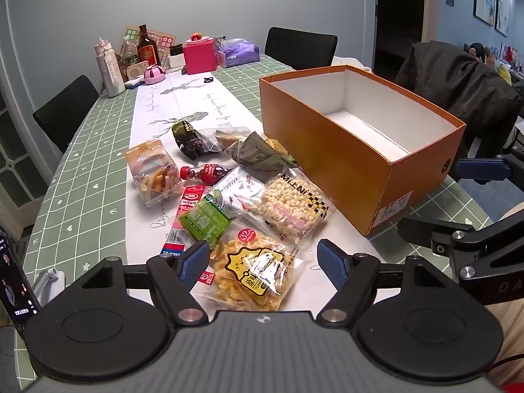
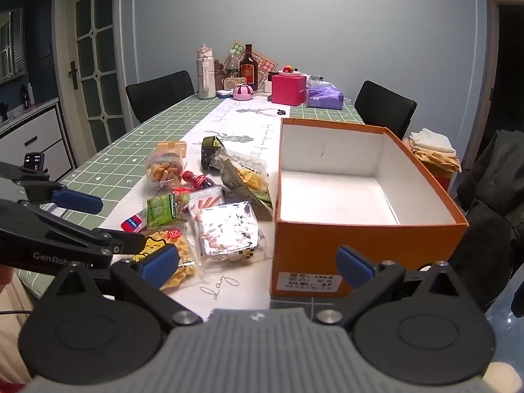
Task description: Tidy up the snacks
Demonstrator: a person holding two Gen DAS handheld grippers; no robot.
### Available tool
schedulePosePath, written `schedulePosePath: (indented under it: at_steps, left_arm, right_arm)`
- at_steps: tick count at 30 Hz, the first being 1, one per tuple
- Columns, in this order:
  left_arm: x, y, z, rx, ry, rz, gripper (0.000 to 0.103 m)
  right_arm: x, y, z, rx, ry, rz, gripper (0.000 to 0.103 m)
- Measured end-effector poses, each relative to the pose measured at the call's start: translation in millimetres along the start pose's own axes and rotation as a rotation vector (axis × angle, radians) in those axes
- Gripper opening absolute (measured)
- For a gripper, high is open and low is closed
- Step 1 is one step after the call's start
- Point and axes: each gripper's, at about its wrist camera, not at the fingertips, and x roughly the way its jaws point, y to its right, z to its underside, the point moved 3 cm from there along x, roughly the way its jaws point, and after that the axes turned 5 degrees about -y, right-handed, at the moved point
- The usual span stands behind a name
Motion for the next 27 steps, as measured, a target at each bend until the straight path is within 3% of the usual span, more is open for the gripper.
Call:
schedulePosePath:
  at_steps: [27]
  left_arm:
    - [1.4, 1.7, 2.1, 0.001, -0.007, 0.006, 0.088]
  right_arm:
    - [0.0, -3.9, 0.1, -0.006, -0.011, 0.002, 0.1]
